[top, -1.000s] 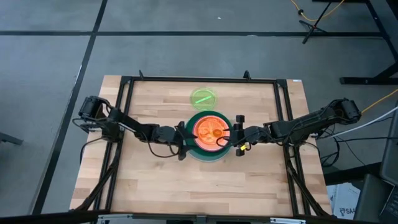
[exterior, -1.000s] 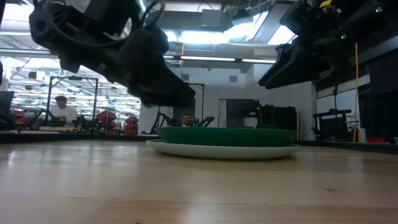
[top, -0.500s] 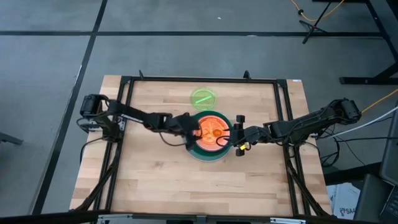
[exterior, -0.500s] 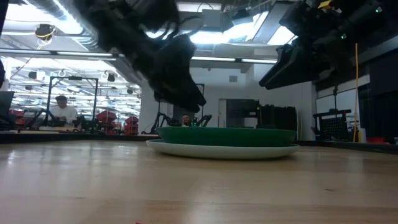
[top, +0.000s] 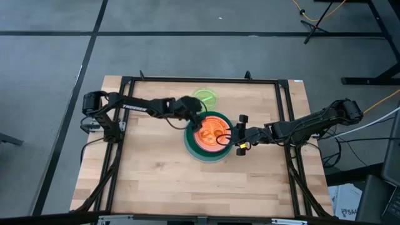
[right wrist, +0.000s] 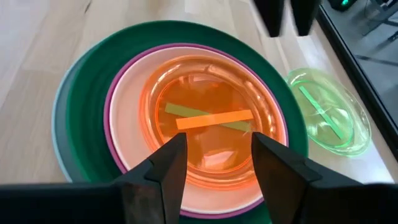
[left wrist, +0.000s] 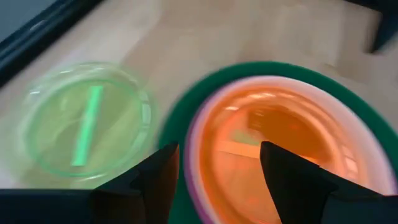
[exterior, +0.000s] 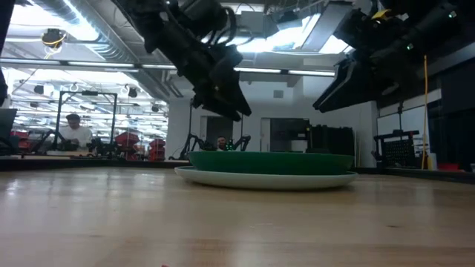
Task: Stack plastic plates
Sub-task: Stack the green plate on top of orange plate
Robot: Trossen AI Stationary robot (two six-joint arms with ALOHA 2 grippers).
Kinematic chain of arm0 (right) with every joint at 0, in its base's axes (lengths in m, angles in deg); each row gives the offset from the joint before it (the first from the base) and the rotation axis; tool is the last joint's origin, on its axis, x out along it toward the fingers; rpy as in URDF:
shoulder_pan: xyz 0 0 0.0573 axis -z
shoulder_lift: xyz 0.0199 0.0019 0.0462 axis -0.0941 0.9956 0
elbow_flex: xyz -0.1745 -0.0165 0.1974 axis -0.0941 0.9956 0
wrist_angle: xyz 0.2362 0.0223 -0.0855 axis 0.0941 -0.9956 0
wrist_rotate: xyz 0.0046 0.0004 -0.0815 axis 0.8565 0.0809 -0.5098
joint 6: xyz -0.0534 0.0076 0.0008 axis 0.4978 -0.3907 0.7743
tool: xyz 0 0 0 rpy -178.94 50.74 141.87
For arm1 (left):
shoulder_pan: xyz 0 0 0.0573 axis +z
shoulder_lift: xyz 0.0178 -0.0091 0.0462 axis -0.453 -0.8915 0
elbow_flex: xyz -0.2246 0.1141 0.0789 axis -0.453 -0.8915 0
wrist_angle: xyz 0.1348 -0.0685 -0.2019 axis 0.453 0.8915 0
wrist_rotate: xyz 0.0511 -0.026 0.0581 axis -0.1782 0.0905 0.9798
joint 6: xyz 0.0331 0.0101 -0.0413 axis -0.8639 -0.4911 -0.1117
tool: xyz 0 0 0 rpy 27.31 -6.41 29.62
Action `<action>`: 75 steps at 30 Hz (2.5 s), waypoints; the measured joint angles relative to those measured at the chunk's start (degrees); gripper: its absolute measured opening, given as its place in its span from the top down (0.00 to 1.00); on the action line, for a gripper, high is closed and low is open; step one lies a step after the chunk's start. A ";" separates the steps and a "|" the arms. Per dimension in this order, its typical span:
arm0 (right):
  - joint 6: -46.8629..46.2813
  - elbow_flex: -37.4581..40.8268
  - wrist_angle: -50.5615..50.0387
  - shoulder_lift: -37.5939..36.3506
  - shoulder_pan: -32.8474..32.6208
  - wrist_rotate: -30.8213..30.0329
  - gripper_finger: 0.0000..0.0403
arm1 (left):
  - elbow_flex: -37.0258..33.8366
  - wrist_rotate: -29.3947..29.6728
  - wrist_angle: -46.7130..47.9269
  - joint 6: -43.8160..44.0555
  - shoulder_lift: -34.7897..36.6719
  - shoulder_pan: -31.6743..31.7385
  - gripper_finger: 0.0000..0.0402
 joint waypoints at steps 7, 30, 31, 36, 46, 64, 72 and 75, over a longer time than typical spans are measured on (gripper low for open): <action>-0.53 0.00 0.00 0.00 -0.02 -0.02 0.57 | 0.00 -0.18 -0.46 2.28 0.00 6.35 0.45; -0.53 0.02 0.03 0.00 0.00 -0.59 0.57 | 0.02 -4.50 -0.11 6.18 -0.79 17.71 0.45; -0.53 0.02 0.04 0.00 0.00 -0.59 0.57 | 0.02 -4.54 -0.09 6.40 -0.79 18.00 0.45; -0.53 0.02 0.04 0.00 0.00 -0.60 0.57 | 0.02 -6.14 -0.06 7.54 -0.79 19.70 0.45; -0.53 0.04 0.05 0.00 0.02 -0.61 0.57 | 0.02 -8.53 -0.40 8.98 -2.75 21.79 0.45; -0.53 0.07 0.02 0.02 0.02 -0.61 0.57 | 0.00 -12.00 -3.21 11.76 -9.99 25.59 0.45; -0.51 0.07 0.02 0.02 0.02 -0.61 0.57 | 0.00 -12.43 -2.48 13.86 -9.99 25.82 0.45; -0.53 0.07 0.02 0.02 0.02 -0.61 0.57 | 0.00 -12.02 -2.06 13.96 -9.99 25.82 0.45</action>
